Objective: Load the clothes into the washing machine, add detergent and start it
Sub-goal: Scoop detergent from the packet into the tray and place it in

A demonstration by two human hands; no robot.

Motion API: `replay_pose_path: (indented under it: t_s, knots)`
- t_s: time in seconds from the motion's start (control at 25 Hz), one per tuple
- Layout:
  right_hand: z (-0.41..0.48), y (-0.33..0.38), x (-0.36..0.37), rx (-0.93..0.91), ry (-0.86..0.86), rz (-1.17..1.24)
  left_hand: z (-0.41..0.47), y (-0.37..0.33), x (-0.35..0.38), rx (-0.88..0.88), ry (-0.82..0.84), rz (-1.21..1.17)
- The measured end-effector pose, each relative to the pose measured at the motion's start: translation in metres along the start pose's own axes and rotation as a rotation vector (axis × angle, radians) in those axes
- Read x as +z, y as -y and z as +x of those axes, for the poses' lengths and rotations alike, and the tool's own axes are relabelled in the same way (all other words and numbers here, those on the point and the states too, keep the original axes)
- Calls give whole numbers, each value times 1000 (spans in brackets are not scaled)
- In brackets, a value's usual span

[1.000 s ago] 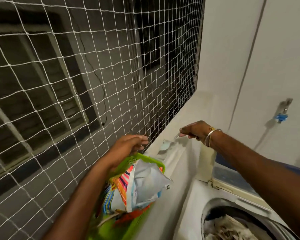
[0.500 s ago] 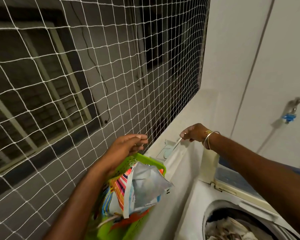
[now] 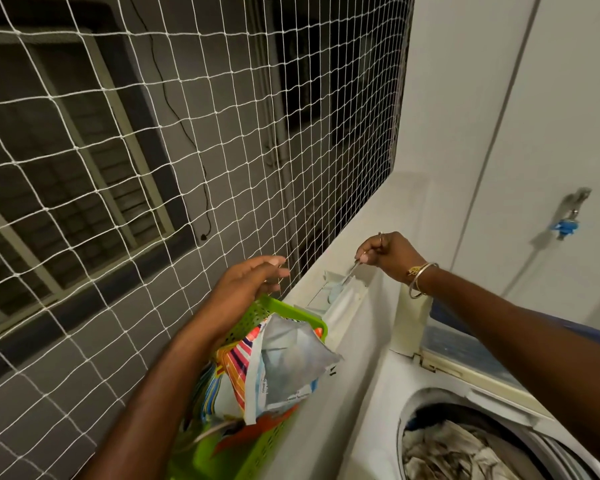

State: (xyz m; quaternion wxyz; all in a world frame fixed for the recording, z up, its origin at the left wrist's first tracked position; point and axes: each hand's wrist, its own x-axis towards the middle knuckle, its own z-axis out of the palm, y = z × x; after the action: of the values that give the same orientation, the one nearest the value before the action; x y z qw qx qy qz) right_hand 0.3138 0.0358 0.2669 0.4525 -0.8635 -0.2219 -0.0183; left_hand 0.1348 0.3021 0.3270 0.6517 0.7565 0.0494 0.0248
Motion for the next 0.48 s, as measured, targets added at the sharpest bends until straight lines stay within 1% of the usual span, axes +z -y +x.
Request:
replay_pose_path:
  t_s: [0.12, 0.24, 0.36, 0.48]
  knots:
    - [-3, 7, 0, -33, -36, -31, -2, 0, -3, -3, 14, -4]
    - [-8, 10, -1, 7, -157, 30, -5, 0, -3, -17, 44, 5]
    - [-13, 17, -5, 176, -290, 240, -8, -2, -4, -47, 90, 38]
    - [-29, 33, -9, 305, -370, 463, -12, -3, -3, -74, 120, 27]
